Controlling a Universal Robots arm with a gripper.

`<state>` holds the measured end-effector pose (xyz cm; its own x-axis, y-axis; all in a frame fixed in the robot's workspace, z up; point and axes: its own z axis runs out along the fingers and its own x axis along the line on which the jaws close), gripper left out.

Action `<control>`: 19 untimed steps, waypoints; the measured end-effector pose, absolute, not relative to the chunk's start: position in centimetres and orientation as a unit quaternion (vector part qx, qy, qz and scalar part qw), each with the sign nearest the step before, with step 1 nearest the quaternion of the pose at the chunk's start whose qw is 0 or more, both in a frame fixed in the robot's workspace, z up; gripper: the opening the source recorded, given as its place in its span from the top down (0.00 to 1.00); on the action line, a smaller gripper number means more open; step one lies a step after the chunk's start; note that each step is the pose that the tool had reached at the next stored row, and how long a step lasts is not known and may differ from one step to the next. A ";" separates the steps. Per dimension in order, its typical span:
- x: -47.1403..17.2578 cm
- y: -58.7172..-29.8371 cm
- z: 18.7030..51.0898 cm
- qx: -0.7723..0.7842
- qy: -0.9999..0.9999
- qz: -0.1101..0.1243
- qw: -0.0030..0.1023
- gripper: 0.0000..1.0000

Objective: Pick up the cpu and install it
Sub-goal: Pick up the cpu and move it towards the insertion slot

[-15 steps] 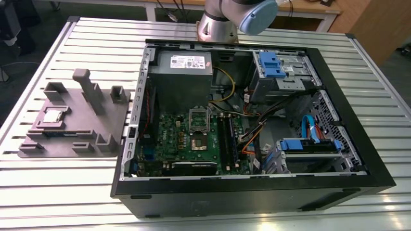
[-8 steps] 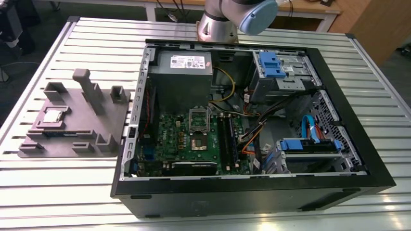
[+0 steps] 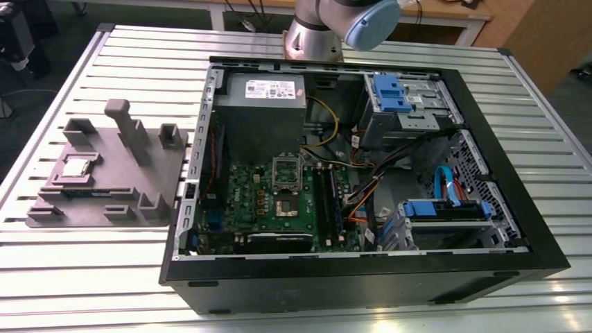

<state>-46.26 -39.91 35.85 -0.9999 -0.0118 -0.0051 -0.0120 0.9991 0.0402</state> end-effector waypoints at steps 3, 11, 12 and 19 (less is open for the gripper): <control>-46.3 -39.9 35.6 -0.006 1.000 0.020 0.002 0.44; -46.3 -39.9 35.5 -0.006 1.000 0.020 0.002 0.44; -46.3 -39.9 35.5 -0.006 1.000 0.020 0.002 0.44; -46.3 -39.9 35.3 -0.006 1.000 0.020 0.002 0.44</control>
<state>-46.27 -39.91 35.27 -0.9999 -0.0118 -0.0052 -0.0120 0.9991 0.0403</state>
